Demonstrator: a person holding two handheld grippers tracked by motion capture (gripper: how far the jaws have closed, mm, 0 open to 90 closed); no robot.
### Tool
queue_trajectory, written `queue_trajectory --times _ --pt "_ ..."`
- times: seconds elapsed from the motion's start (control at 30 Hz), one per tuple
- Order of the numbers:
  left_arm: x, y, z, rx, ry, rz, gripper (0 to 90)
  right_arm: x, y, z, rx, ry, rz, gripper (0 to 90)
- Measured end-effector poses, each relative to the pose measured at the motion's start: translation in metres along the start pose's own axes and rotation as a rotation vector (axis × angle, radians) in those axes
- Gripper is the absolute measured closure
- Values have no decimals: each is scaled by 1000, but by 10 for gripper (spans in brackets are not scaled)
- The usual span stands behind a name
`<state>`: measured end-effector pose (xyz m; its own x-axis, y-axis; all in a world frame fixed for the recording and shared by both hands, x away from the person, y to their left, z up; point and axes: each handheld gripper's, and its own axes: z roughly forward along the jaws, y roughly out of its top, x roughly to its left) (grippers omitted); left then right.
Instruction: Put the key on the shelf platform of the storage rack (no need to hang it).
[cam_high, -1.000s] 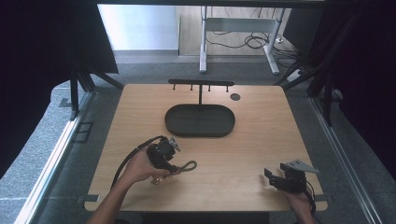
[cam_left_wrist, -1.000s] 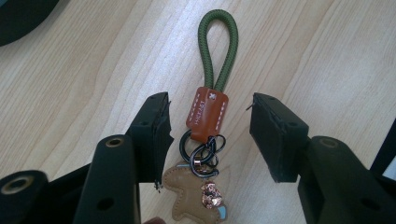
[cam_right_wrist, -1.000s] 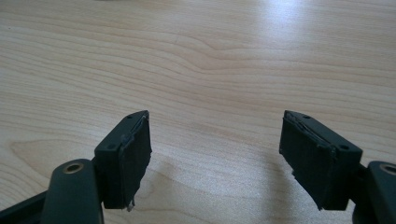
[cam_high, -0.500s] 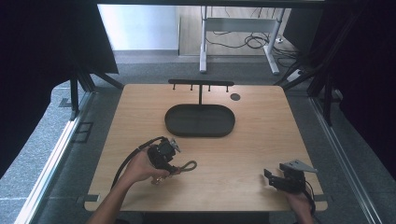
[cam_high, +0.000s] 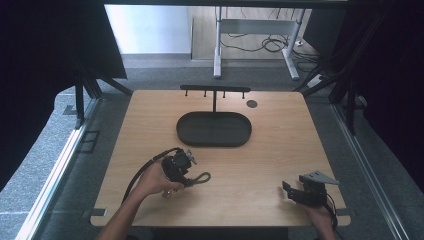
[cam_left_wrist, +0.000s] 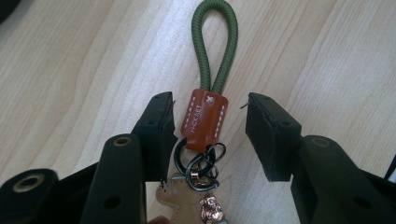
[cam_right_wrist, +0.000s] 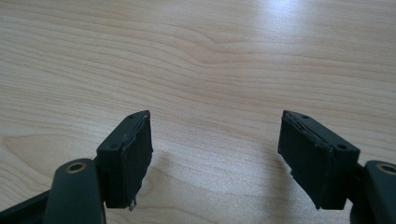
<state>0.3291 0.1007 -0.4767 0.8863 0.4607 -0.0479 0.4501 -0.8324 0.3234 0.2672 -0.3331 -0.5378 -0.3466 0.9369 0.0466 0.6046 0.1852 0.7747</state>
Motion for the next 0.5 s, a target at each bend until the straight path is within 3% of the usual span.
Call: queue_trajectory --times 0.5 --pt "0 -1 8 10 -14 8 584 5 1 5 44 -12 -26 261"
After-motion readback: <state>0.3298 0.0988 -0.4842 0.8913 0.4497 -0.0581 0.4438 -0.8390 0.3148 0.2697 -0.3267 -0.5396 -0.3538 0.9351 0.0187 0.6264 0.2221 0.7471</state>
